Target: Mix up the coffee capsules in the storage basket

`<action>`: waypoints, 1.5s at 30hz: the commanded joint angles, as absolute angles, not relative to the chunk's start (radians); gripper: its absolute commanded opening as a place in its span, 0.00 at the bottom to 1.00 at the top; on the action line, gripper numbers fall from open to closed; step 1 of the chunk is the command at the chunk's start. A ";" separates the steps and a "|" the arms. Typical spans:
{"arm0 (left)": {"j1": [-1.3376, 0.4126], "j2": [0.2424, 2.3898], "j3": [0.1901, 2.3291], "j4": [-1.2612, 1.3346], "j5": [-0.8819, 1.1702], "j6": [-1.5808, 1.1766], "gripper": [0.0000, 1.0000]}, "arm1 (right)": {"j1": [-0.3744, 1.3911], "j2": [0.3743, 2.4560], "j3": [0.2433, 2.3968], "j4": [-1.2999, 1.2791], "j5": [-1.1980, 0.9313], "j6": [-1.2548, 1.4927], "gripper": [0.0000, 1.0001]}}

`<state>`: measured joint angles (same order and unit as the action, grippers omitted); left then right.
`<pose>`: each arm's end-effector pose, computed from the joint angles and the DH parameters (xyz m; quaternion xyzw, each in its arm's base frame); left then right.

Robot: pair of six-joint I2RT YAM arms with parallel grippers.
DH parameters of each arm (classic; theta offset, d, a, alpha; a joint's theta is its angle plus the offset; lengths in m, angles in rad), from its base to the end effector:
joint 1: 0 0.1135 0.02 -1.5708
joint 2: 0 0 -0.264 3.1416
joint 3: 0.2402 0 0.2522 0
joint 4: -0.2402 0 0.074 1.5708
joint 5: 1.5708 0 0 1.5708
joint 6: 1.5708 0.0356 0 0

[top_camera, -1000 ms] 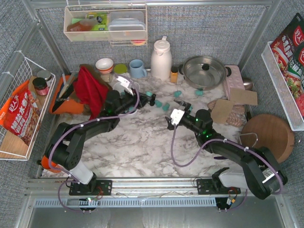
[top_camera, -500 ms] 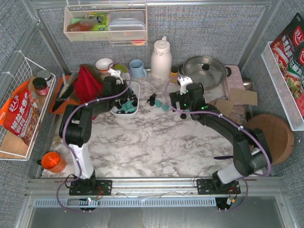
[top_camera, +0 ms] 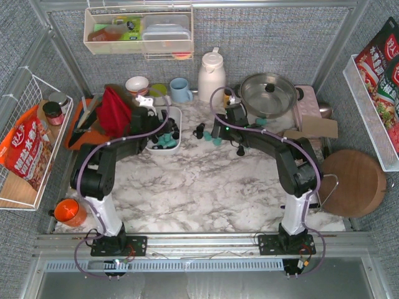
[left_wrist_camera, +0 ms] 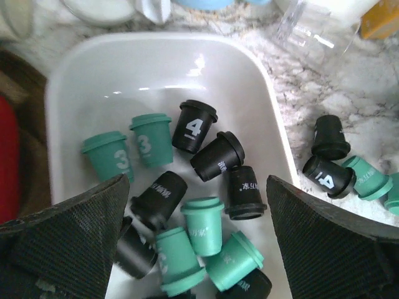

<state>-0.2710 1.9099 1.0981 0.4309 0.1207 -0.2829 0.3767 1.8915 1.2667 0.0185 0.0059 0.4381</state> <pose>0.4049 -0.1169 0.1854 0.0289 0.8269 -0.2010 0.5245 0.3972 0.1569 0.2070 0.0286 0.8855 0.1814 0.4269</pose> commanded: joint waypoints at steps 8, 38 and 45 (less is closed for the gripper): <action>-0.294 1.659 0.869 0.599 0.066 -0.223 0.99 | 0.405 2.014 1.426 -0.175 0.207 0.658 0.67; -0.446 1.545 0.755 0.655 0.123 -0.155 0.99 | 0.414 2.051 1.500 -0.283 0.143 0.719 0.25; -0.488 1.553 0.633 0.902 0.357 -0.088 0.99 | 0.415 1.843 1.319 -0.033 -0.119 0.541 0.21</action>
<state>-0.4736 1.5486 0.6716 0.7033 0.2073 -0.1314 0.4126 1.9354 1.3998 -0.2264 0.0666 0.6613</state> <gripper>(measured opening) 0.994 0.364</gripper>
